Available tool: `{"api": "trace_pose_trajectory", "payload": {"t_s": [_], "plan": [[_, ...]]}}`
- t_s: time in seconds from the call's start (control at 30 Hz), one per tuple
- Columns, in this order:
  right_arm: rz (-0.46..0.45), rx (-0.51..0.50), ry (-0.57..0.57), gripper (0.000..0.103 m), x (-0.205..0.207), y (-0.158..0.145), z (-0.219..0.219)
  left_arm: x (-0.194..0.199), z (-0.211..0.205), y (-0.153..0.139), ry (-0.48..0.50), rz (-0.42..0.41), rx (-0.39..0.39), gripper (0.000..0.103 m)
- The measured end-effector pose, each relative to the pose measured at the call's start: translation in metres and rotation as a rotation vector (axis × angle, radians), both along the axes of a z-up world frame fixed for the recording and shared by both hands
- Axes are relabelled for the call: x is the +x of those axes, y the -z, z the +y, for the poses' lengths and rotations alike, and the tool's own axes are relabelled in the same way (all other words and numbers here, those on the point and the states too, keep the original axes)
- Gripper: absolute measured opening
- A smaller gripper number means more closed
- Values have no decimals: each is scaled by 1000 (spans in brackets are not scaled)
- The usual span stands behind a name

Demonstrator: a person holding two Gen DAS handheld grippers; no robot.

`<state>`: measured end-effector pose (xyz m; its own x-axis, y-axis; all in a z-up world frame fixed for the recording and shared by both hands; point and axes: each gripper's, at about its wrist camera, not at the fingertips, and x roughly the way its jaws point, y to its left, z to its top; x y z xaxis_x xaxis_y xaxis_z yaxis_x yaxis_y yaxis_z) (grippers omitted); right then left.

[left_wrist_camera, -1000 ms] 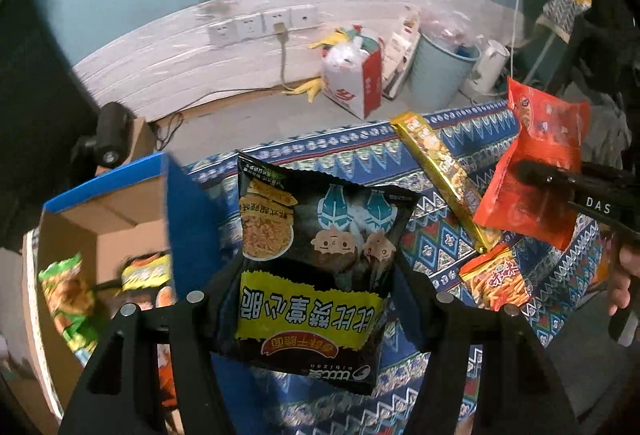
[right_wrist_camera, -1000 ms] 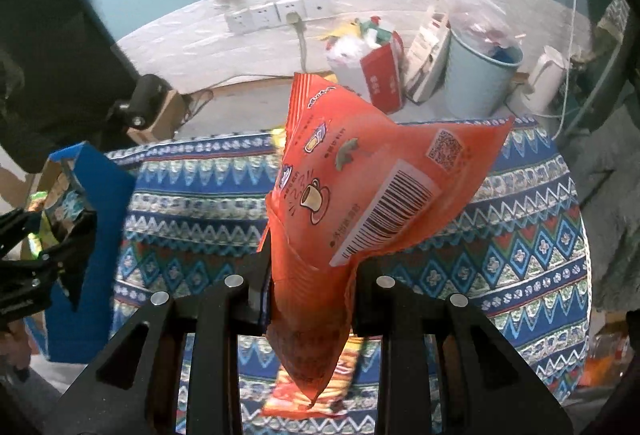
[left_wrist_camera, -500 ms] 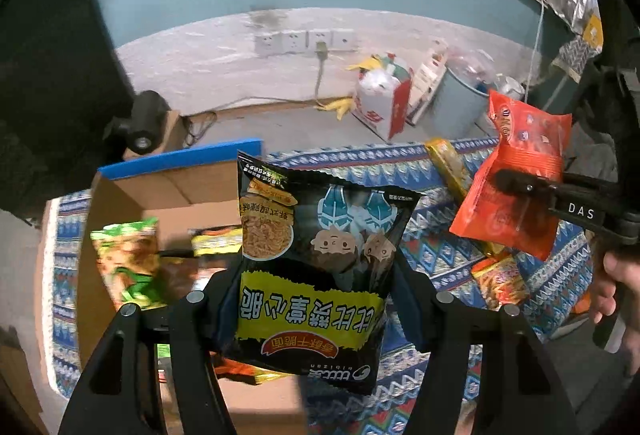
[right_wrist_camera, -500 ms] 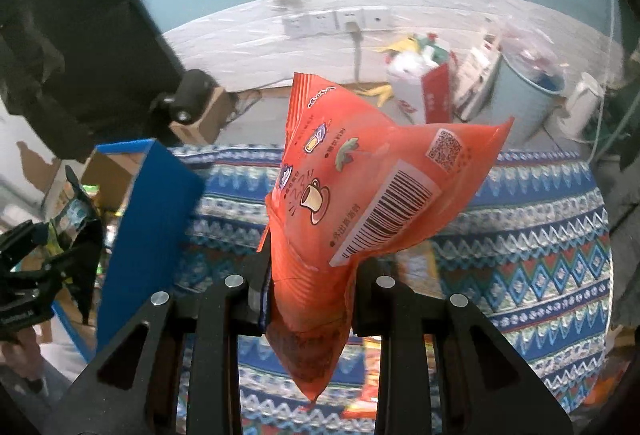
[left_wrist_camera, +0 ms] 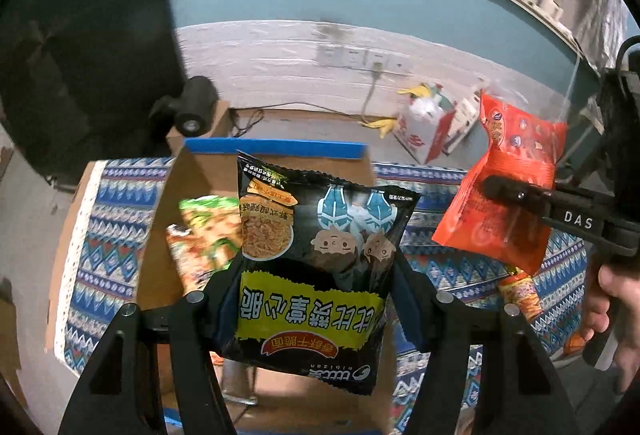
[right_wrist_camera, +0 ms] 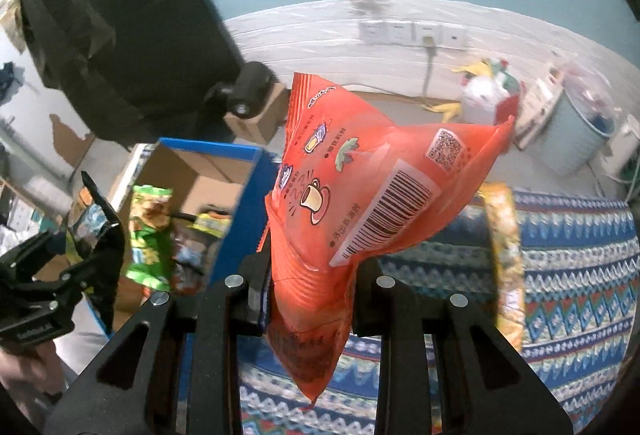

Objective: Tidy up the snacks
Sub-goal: 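Lift both bags and carry them over the cardboard box, then lower both bags into the box and open both grippers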

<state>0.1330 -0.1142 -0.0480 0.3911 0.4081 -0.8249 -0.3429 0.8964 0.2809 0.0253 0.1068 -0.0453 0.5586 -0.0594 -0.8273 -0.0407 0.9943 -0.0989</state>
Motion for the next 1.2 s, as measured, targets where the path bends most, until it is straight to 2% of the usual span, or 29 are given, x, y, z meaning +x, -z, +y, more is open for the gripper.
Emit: {"api": "trace_pose_trajectory", "payload": {"t_s": [0.23, 0.47, 0.67, 0.83, 0.87, 0.93, 1.0, 1.03, 1.2], "plan": [[-4, 29, -71, 26, 1, -9, 50, -16, 43, 3, -88, -3, -8, 66], [33, 47, -162, 26, -2, -3, 102, -26, 83, 15, -189, 19, -19, 66], [80, 44, -257, 26, -8, 8, 140, -29, 99, 33, -230, 63, -28, 66], [128, 5, -335, 27, -13, 23, 159, -28, 101, 41, -245, 98, -42, 67], [136, -3, -347, 29, -13, 25, 161, -27, 100, 41, -246, 101, -37, 69], [142, -18, -349, 38, -13, 28, 161, -27, 97, 39, -249, 96, -24, 78], [123, -20, -326, 61, -12, 27, 157, -26, 94, 37, -250, 87, -14, 80], [110, -23, -310, 65, -12, 24, 153, -26, 92, 36, -247, 85, -15, 80], [52, -25, -240, 69, -9, 8, 131, -24, 79, 33, -220, 81, -23, 80]]}}
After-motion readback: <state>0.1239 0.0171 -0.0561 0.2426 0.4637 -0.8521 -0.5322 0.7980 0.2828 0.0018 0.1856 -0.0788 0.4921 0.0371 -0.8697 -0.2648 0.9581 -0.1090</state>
